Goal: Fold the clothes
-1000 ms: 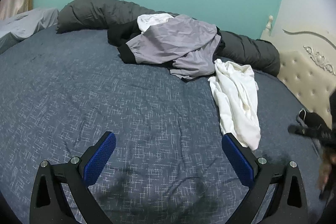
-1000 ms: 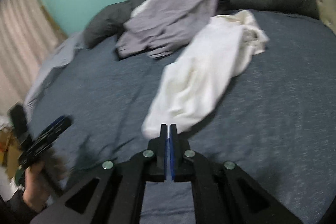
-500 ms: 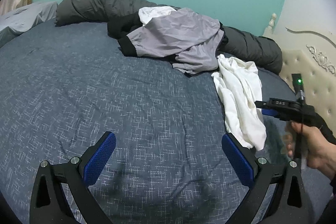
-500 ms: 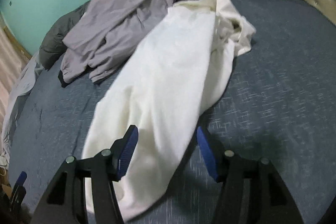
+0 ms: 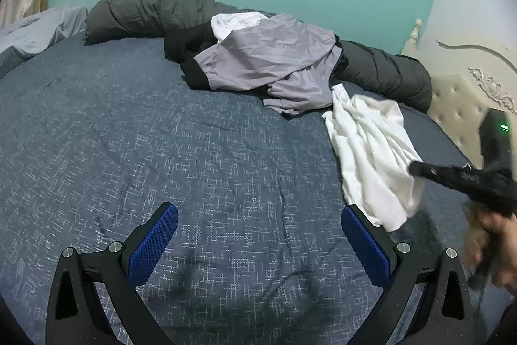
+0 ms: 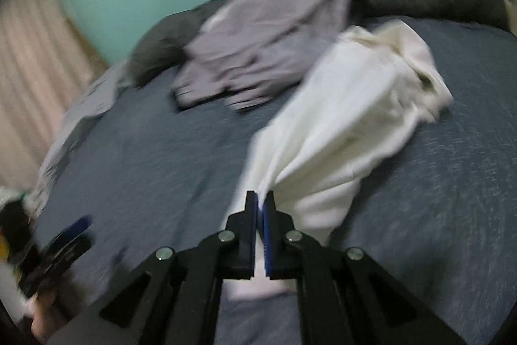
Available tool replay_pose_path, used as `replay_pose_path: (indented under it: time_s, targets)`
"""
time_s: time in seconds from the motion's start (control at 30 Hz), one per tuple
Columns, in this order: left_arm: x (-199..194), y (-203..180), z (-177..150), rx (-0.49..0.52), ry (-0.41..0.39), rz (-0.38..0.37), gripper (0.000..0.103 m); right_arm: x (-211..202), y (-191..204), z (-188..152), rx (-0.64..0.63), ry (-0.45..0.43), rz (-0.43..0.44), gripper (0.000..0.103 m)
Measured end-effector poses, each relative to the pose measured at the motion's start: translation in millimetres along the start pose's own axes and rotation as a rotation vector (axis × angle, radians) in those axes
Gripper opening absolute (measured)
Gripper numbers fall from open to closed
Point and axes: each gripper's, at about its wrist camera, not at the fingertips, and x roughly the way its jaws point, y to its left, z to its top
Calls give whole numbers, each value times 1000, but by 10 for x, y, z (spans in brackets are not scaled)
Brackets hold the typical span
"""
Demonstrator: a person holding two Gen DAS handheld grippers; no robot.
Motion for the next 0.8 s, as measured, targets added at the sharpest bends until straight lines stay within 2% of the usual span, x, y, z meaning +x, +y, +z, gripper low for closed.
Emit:
replay_pose_path:
  time_s: [0.13, 0.27, 0.43, 0.5, 0.57, 0.6, 0.67, 0.8]
  targets:
    - [-67, 14, -20, 2, -6, 2, 103, -107, 385, -363, -51, 115, 123, 3]
    - [-80, 66, -29, -5, -2, 8, 103, -114, 434, -621, -34, 212, 131, 2]
    - [-67, 105, -15, -20, 5, -2, 103, -247, 130, -432, 50, 141, 49, 5]
    - [-65, 101, -15, -25, 7, -6, 103, -306, -3, -337, 84, 106, 13, 17]
    - [-50, 95, -10, -28, 8, -10, 103, -365, -135, -242, 119, 70, -23, 57]
    - [-45, 89, -14, -27, 9, -11, 103, -394, -201, -195, 136, 52, -40, 61]
    - [-30, 79, -22, -20, 14, -10, 103, -453, -333, -100, 170, 16, -76, 61]
    - [-1, 87, -36, -18, 21, -5, 103, -217, -483, 9, 214, 30, -122, 63]
